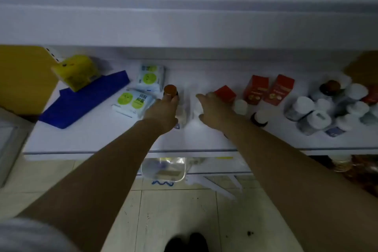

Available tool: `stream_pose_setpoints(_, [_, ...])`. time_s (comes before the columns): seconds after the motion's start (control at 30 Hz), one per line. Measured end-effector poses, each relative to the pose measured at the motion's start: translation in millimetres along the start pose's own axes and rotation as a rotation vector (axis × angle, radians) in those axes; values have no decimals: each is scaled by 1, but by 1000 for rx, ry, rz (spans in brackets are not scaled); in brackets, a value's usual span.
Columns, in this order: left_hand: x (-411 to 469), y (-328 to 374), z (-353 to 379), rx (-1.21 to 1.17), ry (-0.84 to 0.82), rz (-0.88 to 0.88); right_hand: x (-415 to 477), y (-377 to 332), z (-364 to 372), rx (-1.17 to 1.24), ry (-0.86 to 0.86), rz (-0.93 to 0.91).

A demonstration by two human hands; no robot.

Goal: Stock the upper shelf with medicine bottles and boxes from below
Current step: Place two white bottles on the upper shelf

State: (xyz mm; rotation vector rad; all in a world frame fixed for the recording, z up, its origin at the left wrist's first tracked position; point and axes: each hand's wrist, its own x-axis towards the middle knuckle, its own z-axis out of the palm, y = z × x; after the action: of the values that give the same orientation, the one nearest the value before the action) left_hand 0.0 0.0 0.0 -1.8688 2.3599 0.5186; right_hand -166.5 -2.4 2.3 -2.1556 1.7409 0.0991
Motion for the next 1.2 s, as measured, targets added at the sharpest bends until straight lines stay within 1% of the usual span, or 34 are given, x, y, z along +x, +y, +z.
stream_pose_setpoints(0.03, [5,-2,4,24,-16,22,6,-1,5,3,-6,7])
stream_pose_setpoints(0.1, [12,-8,15,-19,-29,46,16,-1,15,14,-9,21])
stream_pose_setpoints(0.17, [15,-10,24,-79,-58,31,18,-2,22,30,-25,42])
stream_pose_setpoints(0.33, [12,-5,34,-178,18,-15,13,-5,28,78,59,33])
stream_pose_setpoints(0.43, [10,-1,25,-212,28,-25,7,-10,21,157,73,33])
stream_pose_setpoints(0.53, [-1,3,10,-279,71,-75,-1,-14,6,215,89,96])
stream_pose_setpoints(0.63, [-24,5,-8,-305,75,-100,-16,-18,-12,271,98,143])
stream_pose_setpoints(0.77, [-66,8,-39,-389,100,-178,-44,-24,-37,491,59,129])
stream_pose_setpoints(0.87, [-100,11,-62,-490,131,-225,-72,-32,-55,602,21,74])
stream_pose_setpoints(0.93, [-123,10,-74,-589,175,-232,-93,-41,-64,676,0,36])
stream_pose_setpoints(1.0, [-145,8,-85,-758,227,-245,-115,-52,-73,797,15,50])
stream_pose_setpoints(1.03, [-157,7,-91,-849,248,-247,-125,-59,-77,888,26,65])
stream_pose_setpoints(1.1, [-181,5,-102,-1009,267,-238,-148,-73,-84,1152,48,94])
stream_pose_setpoints(1.2, [-222,4,-122,-1174,278,-175,-185,-97,-97,1538,77,49])
